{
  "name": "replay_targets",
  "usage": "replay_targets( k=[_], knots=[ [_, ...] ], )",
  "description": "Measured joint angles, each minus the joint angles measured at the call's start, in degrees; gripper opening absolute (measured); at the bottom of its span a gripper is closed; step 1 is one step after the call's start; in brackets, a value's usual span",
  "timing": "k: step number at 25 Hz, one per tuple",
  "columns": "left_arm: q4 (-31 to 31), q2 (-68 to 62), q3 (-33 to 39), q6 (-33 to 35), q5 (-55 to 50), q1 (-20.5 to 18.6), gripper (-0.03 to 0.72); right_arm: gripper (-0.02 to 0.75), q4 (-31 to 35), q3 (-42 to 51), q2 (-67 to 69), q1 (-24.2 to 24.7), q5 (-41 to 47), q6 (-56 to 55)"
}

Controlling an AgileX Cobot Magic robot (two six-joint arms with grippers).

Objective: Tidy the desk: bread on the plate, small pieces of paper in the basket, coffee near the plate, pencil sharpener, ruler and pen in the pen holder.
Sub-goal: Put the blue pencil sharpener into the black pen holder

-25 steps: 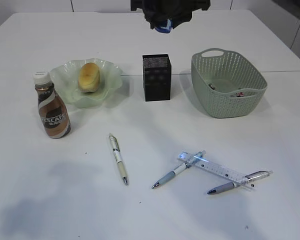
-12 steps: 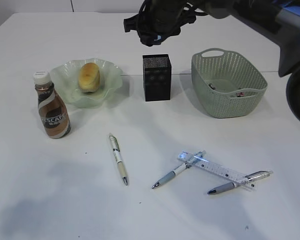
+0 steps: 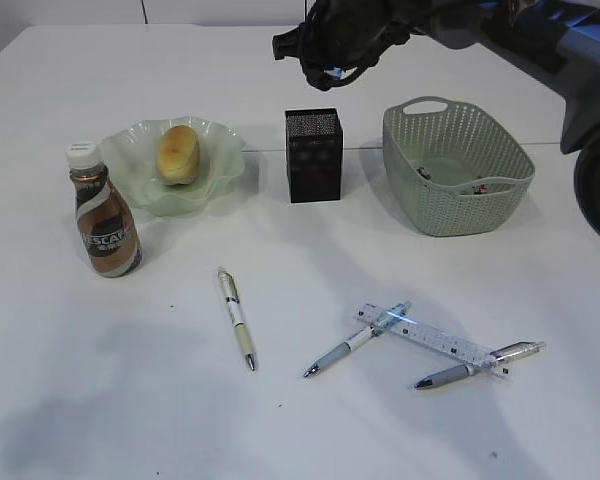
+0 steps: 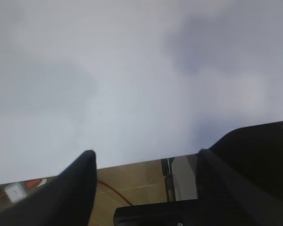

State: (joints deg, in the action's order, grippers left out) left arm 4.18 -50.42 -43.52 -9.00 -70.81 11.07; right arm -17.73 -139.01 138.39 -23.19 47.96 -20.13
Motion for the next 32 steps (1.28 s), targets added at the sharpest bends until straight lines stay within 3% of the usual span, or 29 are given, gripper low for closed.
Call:
replay_targets(
  k=[32],
  knots=[
    [2.05, 0.00, 0.00, 0.00, 0.00, 0.00, 0.466, 0.384, 0.48, 0.48, 5.92, 0.59, -9.35, 10.31]
  ],
)
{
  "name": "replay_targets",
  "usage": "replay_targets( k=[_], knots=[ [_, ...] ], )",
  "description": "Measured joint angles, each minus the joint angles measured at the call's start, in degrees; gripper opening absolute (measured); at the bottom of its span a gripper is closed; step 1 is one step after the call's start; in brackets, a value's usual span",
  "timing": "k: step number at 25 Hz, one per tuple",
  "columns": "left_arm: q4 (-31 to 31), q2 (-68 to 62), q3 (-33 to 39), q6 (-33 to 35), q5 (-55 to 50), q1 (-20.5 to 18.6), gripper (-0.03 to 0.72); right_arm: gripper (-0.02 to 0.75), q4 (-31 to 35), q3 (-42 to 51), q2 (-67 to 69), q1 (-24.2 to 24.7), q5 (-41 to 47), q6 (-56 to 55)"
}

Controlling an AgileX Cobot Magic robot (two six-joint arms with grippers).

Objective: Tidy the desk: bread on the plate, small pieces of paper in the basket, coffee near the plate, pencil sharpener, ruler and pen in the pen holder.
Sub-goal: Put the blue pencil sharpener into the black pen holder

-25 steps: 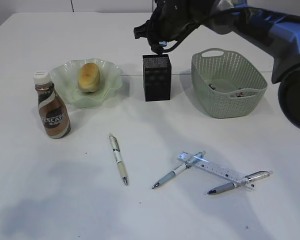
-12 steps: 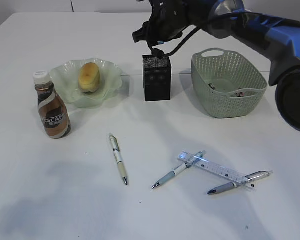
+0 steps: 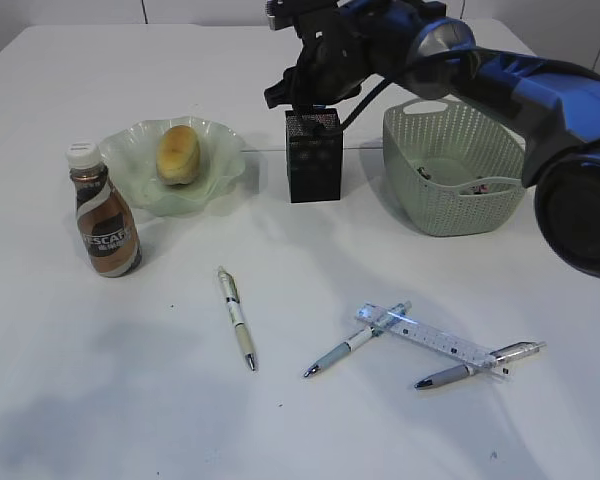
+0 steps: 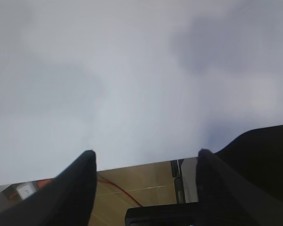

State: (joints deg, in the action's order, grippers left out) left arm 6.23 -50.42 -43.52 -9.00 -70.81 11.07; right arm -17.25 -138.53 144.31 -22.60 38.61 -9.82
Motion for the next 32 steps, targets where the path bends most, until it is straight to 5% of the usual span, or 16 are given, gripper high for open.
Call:
replay_targets(
  k=[32],
  knots=[
    [0.60, 0.00, 0.00, 0.00, 0.00, 0.00, 0.466, 0.396, 5.88, 0.00, 2.44, 1.68, -2.50, 0.11]
  ],
)
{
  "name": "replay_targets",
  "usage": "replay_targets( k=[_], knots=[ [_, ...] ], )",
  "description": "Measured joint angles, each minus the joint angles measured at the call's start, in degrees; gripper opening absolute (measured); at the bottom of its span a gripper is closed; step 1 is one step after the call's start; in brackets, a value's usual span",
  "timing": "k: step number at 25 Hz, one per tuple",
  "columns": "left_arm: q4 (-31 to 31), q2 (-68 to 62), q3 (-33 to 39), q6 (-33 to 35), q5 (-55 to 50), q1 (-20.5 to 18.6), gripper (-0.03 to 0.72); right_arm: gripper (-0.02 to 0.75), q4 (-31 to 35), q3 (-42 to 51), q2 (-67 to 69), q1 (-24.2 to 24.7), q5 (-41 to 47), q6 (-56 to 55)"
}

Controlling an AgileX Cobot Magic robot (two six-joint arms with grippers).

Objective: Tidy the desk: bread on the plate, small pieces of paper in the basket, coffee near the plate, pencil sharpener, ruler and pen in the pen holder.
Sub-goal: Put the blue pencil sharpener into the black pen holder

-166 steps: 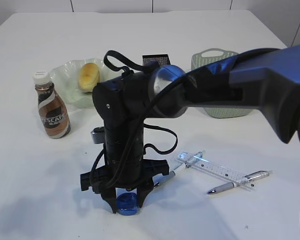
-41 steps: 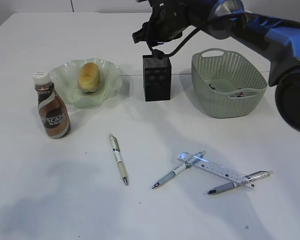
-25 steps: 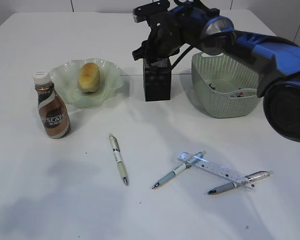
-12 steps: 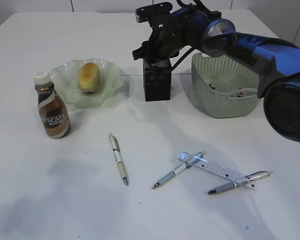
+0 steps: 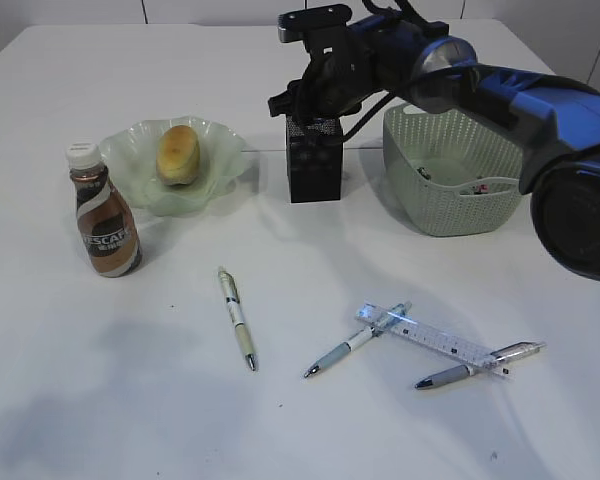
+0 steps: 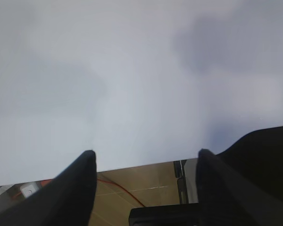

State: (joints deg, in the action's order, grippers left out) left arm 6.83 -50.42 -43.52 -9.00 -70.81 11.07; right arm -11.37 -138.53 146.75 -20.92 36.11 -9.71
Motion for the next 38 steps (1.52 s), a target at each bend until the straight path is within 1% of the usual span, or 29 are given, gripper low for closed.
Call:
replay_targets(
  k=[10, 29, 38],
  knots=[
    [1.15, 0.00, 0.00, 0.00, 0.00, 0.00, 0.466, 0.414, 1.20, 0.00, 0.00, 0.04, 0.00, 0.66],
    [1.15, 0.00, 0.00, 0.00, 0.00, 0.00, 0.466, 0.429, 2.23, 0.00, 0.00, 0.04, 0.57, 1.45],
    [1.26, 0.00, 0.00, 0.00, 0.00, 0.00, 0.466, 0.428, 2.23, 0.00, 0.00, 0.04, -1.40, 1.45]
  ],
)
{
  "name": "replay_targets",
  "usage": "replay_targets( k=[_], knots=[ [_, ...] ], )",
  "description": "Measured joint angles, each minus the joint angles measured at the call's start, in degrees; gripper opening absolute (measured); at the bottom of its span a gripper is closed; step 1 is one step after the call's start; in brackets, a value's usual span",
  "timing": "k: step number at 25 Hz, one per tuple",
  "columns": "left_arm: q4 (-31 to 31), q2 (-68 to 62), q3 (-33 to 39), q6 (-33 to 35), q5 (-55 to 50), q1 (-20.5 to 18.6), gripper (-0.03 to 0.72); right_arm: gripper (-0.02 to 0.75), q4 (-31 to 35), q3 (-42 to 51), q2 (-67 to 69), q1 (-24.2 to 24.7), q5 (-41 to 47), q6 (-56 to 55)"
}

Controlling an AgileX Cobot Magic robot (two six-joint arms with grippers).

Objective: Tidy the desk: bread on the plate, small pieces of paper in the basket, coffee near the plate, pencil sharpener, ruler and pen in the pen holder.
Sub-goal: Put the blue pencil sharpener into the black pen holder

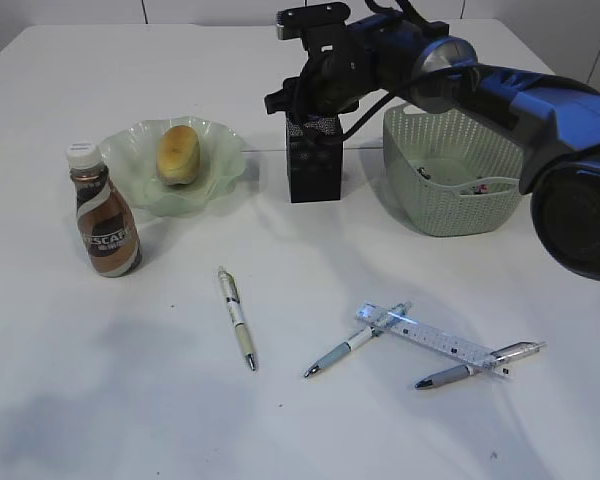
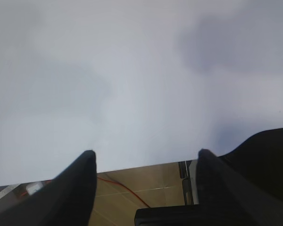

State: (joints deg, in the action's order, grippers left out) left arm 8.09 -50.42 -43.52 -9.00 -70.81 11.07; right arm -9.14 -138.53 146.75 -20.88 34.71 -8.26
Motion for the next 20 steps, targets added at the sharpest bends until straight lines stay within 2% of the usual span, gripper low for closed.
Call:
replay_targets(
  k=[3, 6, 8, 10, 20],
  knots=[
    [0.00, 0.00, 0.00, 0.00, 0.00, 0.00, 0.466, 0.435, 0.11, 0.00, 0.00, 0.00, -0.11, 0.00],
    [0.00, 0.00, 0.00, 0.00, 0.00, 0.00, 0.466, 0.477, 0.32, 0.00, 0.00, 0.00, -0.11, 0.00],
    [0.00, 0.00, 0.00, 0.00, 0.00, 0.00, 0.466, 0.533, 0.44, 0.00, 0.00, 0.00, -0.11, -0.24],
    [0.00, 0.00, 0.00, 0.00, 0.00, 0.00, 0.466, 0.547, 0.44, 0.00, 0.00, 0.00, -0.11, -0.45],
    [0.32, 0.00, 0.00, 0.00, 0.00, 0.00, 0.466, 0.554, 0.66, 0.00, -0.14, 0.00, 2.60, -0.66]
  ],
)
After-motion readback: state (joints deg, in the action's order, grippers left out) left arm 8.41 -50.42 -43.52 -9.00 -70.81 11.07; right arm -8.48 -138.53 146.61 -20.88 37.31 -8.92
